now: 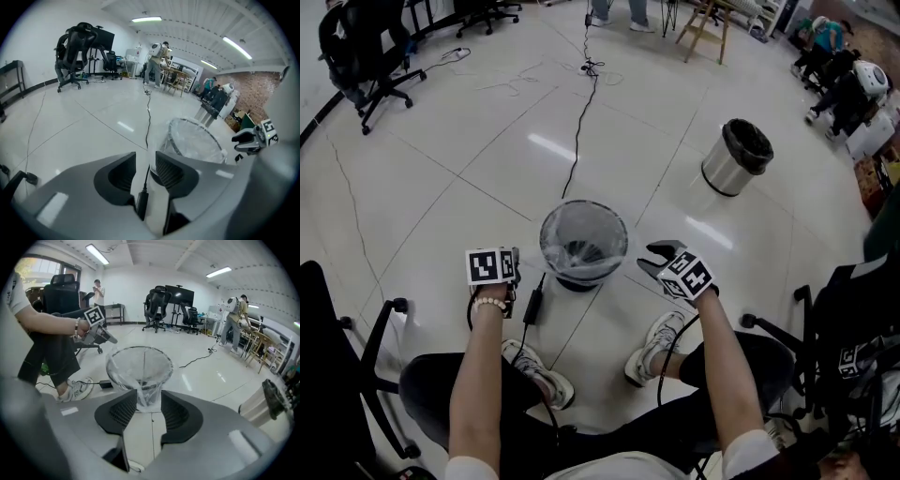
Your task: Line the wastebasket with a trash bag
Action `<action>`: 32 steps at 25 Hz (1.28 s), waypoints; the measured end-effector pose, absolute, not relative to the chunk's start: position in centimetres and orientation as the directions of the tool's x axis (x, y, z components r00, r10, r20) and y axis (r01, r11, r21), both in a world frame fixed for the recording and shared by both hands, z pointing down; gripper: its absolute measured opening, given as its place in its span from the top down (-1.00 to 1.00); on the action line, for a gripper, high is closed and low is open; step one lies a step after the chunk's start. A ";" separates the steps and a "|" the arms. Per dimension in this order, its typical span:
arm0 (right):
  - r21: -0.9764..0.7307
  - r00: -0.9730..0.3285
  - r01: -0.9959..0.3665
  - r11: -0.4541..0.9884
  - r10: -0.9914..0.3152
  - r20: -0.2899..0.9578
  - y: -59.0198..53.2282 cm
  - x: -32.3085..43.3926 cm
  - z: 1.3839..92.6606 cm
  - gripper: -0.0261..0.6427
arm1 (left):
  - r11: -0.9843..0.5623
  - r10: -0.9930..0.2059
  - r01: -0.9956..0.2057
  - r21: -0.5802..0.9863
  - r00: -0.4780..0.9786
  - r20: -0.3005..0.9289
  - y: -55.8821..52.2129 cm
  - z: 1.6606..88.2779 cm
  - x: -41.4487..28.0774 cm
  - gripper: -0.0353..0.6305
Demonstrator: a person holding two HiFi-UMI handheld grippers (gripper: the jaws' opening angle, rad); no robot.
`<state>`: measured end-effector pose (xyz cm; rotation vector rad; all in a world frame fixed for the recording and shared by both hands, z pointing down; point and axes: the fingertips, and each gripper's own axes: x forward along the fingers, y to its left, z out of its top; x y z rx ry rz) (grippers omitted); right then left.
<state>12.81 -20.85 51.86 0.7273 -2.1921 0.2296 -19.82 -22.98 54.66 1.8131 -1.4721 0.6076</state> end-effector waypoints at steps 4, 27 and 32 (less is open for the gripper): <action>0.126 -0.491 -0.556 0.821 -0.447 0.747 -19.3 14.2 47.6 0.35 | -0.132 -0.628 -0.959 0.250 0.276 0.728 -21.7 51.6 -19.6 0.30; -0.088 -0.583 -0.799 0.594 -0.731 0.356 -17.1 13.2 34.7 0.92 | -0.442 -0.765 -0.888 0.125 0.446 0.464 -13.9 40.3 -5.2 0.86; -0.116 -0.575 -0.808 0.577 -0.731 0.368 -16.9 14.2 35.6 0.92 | -0.445 -0.783 -0.882 0.156 0.468 0.410 -13.1 39.1 -4.0 0.86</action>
